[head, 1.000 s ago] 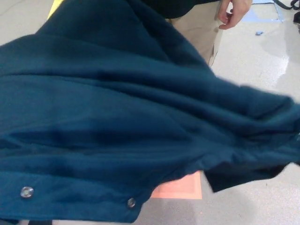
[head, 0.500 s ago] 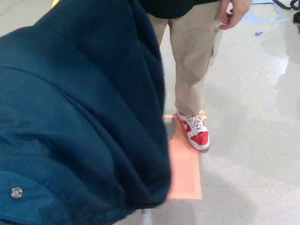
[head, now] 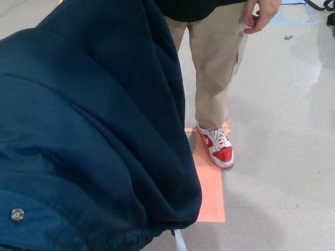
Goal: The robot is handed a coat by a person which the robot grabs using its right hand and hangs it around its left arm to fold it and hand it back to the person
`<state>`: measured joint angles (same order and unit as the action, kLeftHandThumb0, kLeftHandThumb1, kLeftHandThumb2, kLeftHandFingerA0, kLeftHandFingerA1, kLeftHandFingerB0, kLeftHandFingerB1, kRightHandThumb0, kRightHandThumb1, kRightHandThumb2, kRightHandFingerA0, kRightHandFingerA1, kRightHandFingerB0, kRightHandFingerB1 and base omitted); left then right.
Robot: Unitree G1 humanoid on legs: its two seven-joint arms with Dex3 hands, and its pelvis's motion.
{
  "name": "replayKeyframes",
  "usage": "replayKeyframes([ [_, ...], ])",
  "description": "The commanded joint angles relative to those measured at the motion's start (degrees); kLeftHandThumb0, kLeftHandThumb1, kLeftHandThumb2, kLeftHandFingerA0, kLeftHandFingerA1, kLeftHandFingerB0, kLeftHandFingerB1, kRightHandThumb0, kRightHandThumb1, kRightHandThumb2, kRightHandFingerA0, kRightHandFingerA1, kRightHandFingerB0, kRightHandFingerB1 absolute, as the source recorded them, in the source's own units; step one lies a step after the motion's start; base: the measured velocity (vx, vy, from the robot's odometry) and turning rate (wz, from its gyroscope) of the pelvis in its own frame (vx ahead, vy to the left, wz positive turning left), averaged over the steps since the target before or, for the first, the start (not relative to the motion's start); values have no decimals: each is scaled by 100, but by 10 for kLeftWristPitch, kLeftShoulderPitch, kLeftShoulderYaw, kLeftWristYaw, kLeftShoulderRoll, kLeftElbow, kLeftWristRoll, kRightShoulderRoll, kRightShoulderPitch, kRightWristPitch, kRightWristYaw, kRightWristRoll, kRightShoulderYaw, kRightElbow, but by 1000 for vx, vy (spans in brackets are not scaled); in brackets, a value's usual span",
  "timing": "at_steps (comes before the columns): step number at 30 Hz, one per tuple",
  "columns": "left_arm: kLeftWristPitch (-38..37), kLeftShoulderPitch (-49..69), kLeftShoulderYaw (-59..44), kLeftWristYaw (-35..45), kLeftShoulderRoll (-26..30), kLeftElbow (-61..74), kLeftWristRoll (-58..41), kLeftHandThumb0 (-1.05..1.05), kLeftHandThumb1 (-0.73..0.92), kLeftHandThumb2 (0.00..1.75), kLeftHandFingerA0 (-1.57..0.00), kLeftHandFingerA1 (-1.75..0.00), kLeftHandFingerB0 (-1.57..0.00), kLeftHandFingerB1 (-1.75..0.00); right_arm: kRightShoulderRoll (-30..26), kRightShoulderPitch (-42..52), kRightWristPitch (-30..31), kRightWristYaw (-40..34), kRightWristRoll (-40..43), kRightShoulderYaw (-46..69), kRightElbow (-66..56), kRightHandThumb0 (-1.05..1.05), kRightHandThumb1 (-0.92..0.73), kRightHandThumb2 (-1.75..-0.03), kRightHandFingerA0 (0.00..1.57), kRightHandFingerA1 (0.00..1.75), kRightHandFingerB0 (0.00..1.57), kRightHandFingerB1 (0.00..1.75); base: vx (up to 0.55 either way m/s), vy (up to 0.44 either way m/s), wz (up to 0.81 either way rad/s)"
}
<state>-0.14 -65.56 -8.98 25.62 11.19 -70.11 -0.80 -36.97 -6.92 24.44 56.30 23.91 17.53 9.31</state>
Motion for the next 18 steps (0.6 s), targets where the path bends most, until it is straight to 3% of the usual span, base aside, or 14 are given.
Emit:
replayKeyframes([
  [1,-24,-15,6,17,8,10,-3,-75,88,68,-13,-28,-11,-24,-4,33,-125,-214,-261,-141,7,-41,-56,-74,0,15,3,23,0,0,0],
  [2,-29,-13,6,21,6,12,-4,-75,70,105,-5,-43,-4,-35,9,25,-126,-249,-289,-174,39,-37,-58,-64,6,23,8,28,0,0,0],
  [5,-33,-11,3,31,3,16,-10,-74,70,105,-5,-42,-4,-34,26,10,-118,-295,-320,-215,82,-35,-60,-59,9,26,11,28,0,0,0],
  [6,-33,-9,3,40,2,21,-13,-74,89,68,-13,-27,-9,-23,51,-4,-122,-328,-333,-240,137,-24,-60,-103,1,49,0,47,0,0,0],
  [10,-37,-1,6,59,-3,39,-17,-74,89,68,-12,-27,-9,-24,103,-41,-130,-406,-349,-285,286,-26,-61,-105,1,49,0,47,0,0,0],
  [11,-38,1,7,60,-6,44,-17,-74,89,68,-13,-27,-10,-24,119,-52,-134,-432,-350,-293,336,-42,-62,-69,22,39,12,33,0,0,0],
  [12,-39,2,8,62,-7,49,-17,-72,70,105,-5,-41,-4,-34,128,-58,-141,-445,-353,-302,369,-40,-61,-71,24,41,10,34,0,0,0],
  [15,-40,3,9,72,-3,61,-20,-73,71,105,-8,-43,-1,-36,141,-80,-124,-468,-391,-363,437,-47,-66,-70,16,35,12,32,0,0,0],
  [16,-33,4,8,75,-4,69,-23,-75,87,66,-17,-28,-12,-26,140,-82,-123,-466,-401,-380,448,-26,-60,-105,1,49,0,46,0,0,0],
  [17,-32,5,7,79,-7,76,-27,-75,87,66,-17,-29,-12,-26,137,-82,-135,-466,-401,-388,460,-27,-58,-104,1,50,0,46,0,0,0],
  [18,-33,6,8,81,-8,80,-28,-73,69,103,-10,-44,-3,-39,137,-82,-144,-468,-398,-390,469,-43,-67,-62,9,24,12,28,0,0,0],
])
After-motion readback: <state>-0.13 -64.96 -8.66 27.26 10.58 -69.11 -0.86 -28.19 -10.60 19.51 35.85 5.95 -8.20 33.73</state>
